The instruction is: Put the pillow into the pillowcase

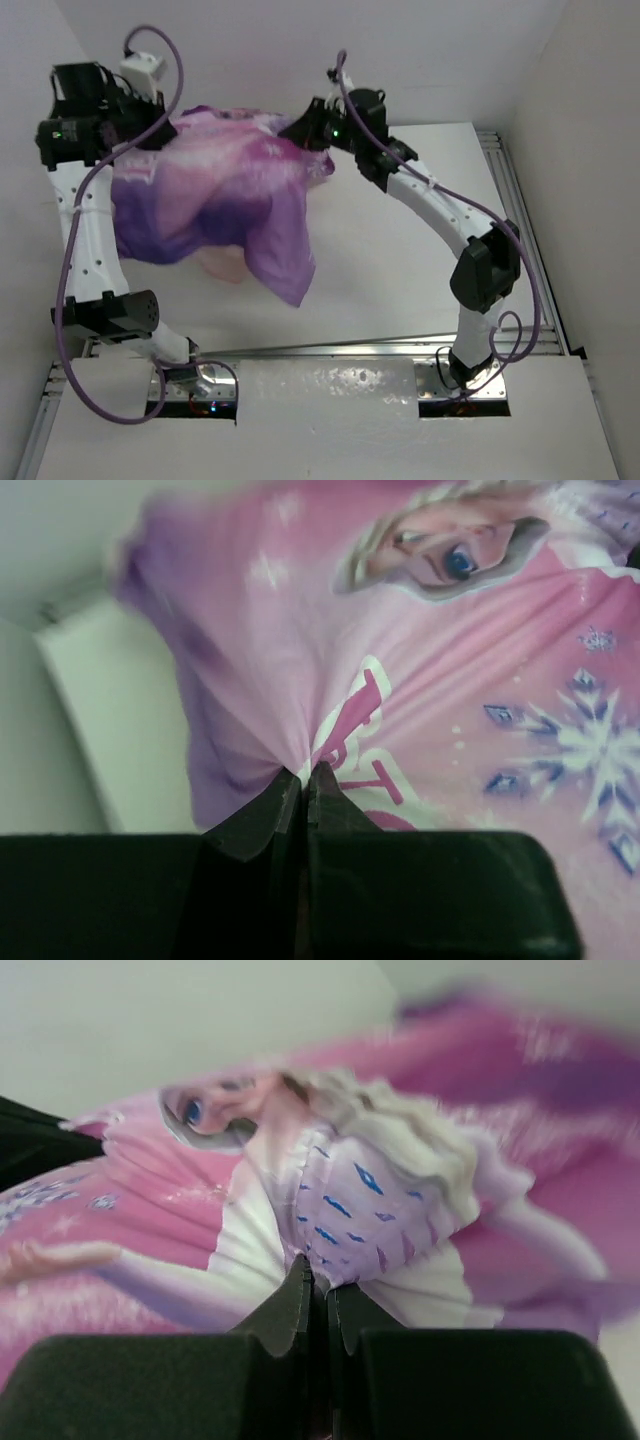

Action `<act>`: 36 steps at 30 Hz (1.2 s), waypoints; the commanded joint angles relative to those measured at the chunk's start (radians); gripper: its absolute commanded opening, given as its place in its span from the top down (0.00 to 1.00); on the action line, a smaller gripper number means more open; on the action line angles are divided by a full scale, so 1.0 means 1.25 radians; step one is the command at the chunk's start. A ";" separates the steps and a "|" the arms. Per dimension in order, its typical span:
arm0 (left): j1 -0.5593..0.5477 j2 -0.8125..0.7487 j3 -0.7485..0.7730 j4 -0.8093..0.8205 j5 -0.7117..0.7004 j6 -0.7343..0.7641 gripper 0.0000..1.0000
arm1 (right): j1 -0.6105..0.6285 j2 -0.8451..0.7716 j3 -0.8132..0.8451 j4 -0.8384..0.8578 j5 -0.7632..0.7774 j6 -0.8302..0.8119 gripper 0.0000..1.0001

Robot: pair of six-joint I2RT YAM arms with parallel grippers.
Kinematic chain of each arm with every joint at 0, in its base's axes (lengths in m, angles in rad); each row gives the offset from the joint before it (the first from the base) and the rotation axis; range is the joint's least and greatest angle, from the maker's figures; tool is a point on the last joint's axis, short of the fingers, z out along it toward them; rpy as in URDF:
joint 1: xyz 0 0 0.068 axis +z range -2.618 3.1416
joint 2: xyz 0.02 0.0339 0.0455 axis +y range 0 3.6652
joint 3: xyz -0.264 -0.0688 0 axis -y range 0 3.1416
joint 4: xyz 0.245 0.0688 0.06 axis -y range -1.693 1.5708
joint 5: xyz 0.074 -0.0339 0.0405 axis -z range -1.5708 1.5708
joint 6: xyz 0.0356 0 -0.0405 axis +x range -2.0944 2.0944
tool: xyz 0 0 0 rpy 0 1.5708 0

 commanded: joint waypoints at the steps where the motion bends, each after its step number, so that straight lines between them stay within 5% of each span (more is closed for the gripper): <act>1: -0.005 0.017 0.258 -0.047 -0.035 -0.051 1.00 | -0.016 -0.005 0.221 0.079 0.029 0.001 1.00; 3: -0.005 0.023 0.334 -0.018 -0.036 -0.067 1.00 | -0.017 -0.004 0.275 0.078 0.062 -0.012 1.00; 12: -0.006 -0.113 0.042 0.137 -0.065 -0.032 1.00 | -0.025 0.000 0.237 0.105 0.091 -0.093 1.00; 18: -0.005 -0.119 0.006 0.199 -0.159 0.022 1.00 | -0.025 0.142 0.417 0.059 0.036 -0.121 1.00; 26: -0.005 -0.118 -0.025 0.229 -0.241 0.073 1.00 | -0.022 0.179 0.431 0.121 0.041 -0.139 1.00; 30: -0.003 -0.162 -0.148 0.233 -0.277 0.105 1.00 | -0.014 0.121 0.271 0.107 0.006 -0.173 1.00; 36: 0.011 -0.212 -0.510 0.231 -0.431 0.153 1.00 | 0.032 -0.005 -0.191 0.186 0.071 -0.198 1.00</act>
